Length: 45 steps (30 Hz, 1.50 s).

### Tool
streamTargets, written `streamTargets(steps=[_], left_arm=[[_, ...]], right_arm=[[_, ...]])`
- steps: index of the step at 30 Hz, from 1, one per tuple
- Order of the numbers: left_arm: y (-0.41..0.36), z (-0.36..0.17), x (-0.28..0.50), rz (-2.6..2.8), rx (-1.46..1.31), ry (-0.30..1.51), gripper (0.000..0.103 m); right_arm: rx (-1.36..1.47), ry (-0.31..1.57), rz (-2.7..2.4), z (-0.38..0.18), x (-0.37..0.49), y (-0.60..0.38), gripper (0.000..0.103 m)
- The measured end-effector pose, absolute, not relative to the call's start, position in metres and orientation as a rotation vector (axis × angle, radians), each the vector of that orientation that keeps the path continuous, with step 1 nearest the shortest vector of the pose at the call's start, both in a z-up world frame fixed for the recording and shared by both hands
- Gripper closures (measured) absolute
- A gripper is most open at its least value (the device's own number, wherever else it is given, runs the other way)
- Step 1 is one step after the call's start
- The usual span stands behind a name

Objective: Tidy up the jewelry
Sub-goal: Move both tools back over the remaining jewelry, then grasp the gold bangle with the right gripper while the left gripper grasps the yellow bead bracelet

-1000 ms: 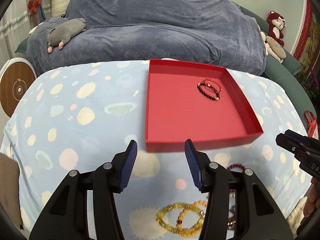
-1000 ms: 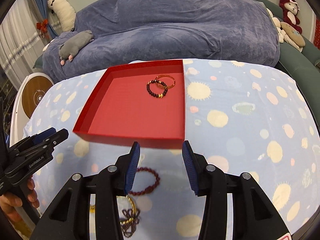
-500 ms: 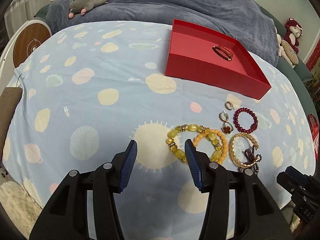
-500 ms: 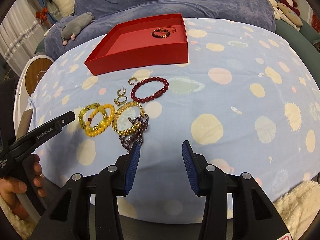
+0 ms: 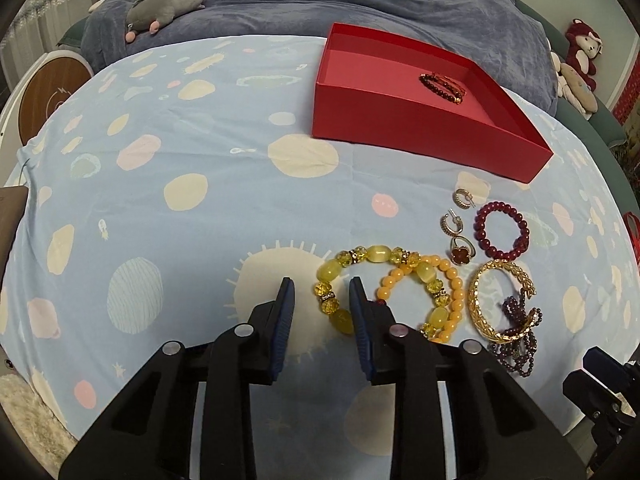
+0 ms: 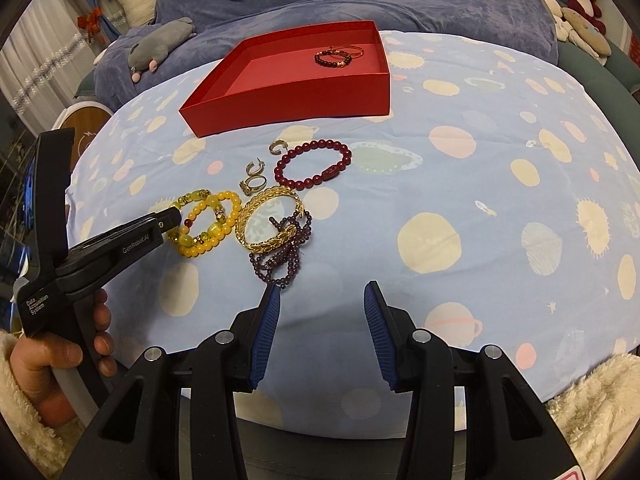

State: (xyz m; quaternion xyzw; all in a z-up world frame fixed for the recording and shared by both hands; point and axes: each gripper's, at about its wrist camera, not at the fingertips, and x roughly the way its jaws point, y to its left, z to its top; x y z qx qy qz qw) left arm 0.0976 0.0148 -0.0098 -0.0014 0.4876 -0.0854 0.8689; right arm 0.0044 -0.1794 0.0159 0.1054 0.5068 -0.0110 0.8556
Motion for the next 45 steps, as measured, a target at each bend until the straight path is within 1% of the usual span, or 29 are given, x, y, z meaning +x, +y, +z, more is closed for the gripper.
streamTargets(steps=[1,3,13,24,27,28,32,39,43,45], left_arm=[[0.014,-0.01,0.097,-0.185,-0.003,1.019,0.087],[0.015,-0.01,0.097,-0.194,-0.014,1.02,0.094],[0.028,-0.003,0.081,-0.215,-0.088,1.014,0.094],[0.036,-0.009,0.073,-0.208,-0.102,1.029,0.094],[0.036,-0.009,0.074,-0.209,-0.109,1.028,0.094],[0.036,-0.009,0.074,-0.21,-0.11,1.027,0.094],[0.037,-0.01,0.076,-0.212,-0.121,1.025,0.094],[0.037,-0.011,0.078,-0.215,-0.134,1.024,0.094],[0.037,-0.011,0.078,-0.215,-0.136,1.023,0.094],[0.037,-0.011,0.078,-0.216,-0.137,1.024,0.094]], right_arm=[[0.223,1.066,-0.021,0.016,0.004,-0.179,0.06],[0.223,1.068,-0.018,0.015,0.005,-0.178,0.06],[0.228,1.058,0.028,0.019,0.016,-0.169,0.06],[0.064,1.058,0.107,0.009,0.054,-0.134,0.06],[0.037,1.071,0.101,0.002,0.063,-0.133,0.052],[0.033,1.074,0.101,0.0,0.065,-0.133,0.051],[0.016,1.088,0.097,-0.007,0.074,-0.134,0.051],[-0.022,1.094,0.094,-0.013,0.085,-0.13,0.046],[-0.031,1.08,0.09,-0.014,0.088,-0.13,0.046],[-0.021,1.077,0.087,-0.014,0.089,-0.131,0.048]])
